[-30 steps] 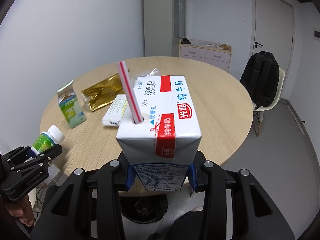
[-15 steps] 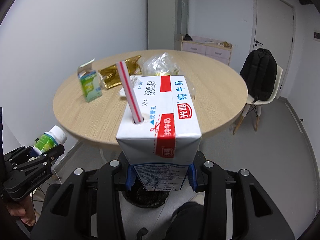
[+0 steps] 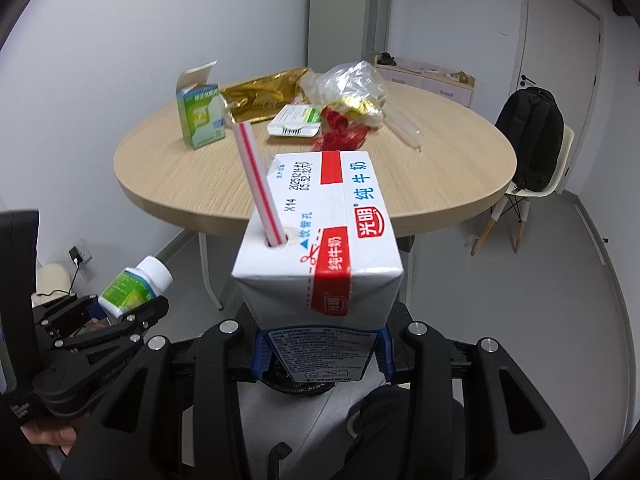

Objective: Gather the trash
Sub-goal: 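Carry the milk carton and pill bottle down under the table toward the black bin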

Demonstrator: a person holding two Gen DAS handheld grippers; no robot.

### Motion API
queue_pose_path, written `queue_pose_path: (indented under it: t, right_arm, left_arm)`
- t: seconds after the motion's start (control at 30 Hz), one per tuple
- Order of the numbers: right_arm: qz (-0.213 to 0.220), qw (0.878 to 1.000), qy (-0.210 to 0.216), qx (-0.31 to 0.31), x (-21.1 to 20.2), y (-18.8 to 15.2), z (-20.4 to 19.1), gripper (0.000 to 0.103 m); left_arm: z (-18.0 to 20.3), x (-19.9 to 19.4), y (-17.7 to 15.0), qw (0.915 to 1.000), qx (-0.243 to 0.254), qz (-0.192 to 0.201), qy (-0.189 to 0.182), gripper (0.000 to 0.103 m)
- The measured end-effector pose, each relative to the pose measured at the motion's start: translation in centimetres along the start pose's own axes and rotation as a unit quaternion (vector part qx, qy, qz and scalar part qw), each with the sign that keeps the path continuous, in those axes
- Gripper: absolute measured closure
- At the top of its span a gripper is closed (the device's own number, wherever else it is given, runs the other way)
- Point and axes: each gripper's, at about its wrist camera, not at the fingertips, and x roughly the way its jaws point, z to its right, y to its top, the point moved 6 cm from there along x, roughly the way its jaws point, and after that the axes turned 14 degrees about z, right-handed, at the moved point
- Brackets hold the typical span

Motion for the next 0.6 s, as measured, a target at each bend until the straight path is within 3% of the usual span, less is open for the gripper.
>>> queue_pose_path:
  t: [0.33, 0.6]
  right_arm:
    - [-0.027, 0.999, 0.015, -0.013, 3.3, -4.2, -3.1, 0.065]
    - [-0.051, 0.998, 0.022, -0.017, 7.4, -6.9, -5.1, 0.065]
  left_arm:
    - [-0.5, 3.6, -2.2, 0.9985, 0.049, -0.007, 0.024, 0.062]
    - [-2.0, 7.2, -3.1, 0.9985, 0.037, -0.027, 0.032, 0.062]
